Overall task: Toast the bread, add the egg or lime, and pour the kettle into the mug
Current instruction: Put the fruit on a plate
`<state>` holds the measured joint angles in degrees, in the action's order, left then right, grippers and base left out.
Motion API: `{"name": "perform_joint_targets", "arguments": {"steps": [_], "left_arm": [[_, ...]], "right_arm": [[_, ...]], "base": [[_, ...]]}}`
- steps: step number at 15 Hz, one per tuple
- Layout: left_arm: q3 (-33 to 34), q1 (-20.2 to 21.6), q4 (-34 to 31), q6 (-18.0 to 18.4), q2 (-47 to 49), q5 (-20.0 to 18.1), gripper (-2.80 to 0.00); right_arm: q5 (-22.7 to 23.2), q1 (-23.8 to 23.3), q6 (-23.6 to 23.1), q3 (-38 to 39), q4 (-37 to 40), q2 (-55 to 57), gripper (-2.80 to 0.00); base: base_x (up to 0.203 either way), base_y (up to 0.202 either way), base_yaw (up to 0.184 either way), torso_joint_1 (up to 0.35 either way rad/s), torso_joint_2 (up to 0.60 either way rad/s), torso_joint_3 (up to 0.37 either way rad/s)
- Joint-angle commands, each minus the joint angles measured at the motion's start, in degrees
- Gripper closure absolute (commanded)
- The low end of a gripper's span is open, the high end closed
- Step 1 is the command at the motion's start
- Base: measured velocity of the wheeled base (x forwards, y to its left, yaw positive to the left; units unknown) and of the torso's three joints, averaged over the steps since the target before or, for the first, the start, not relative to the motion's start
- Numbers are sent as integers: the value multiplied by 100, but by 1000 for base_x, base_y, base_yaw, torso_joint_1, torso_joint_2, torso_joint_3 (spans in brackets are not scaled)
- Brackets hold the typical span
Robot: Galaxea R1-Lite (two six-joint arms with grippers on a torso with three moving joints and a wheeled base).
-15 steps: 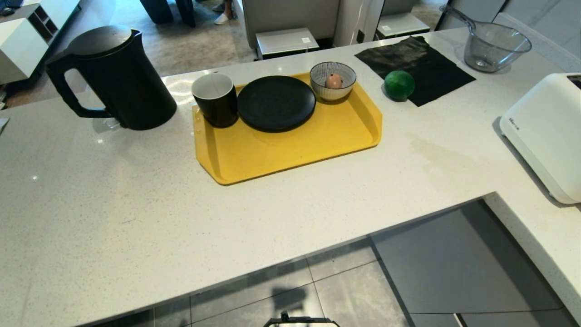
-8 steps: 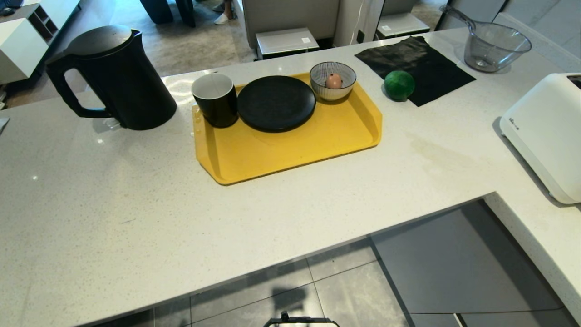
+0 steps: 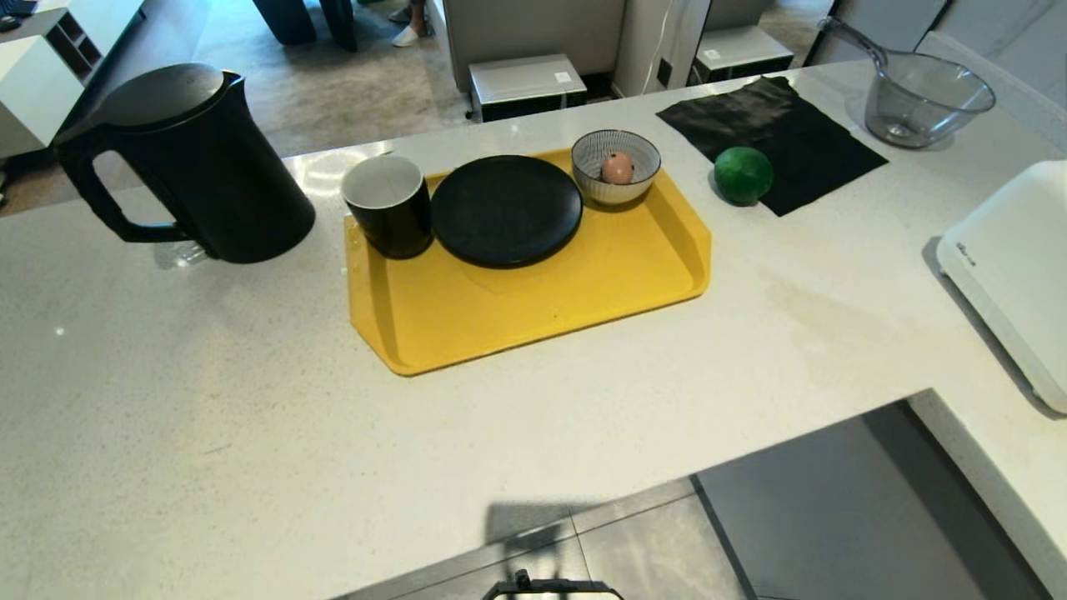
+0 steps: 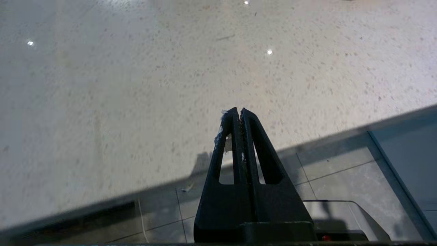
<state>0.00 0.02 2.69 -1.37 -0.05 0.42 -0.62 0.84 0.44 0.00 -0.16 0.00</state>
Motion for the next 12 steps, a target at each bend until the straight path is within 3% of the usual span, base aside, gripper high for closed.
{"name": "perform_joint_targets", "arguments": {"steps": [1, 12], "left_arm": [[97, -2, 3, -3, -4, 2, 0], [97, -2, 3, -3, -4, 2, 0]], "right_arm": [[0, -57, 0, 0, -2, 9, 0], [0, -58, 0, 0, -2, 9, 0]], "base": [[184, 0, -1, 15, 7, 2], [10, 0, 0, 1, 1, 0]]}}
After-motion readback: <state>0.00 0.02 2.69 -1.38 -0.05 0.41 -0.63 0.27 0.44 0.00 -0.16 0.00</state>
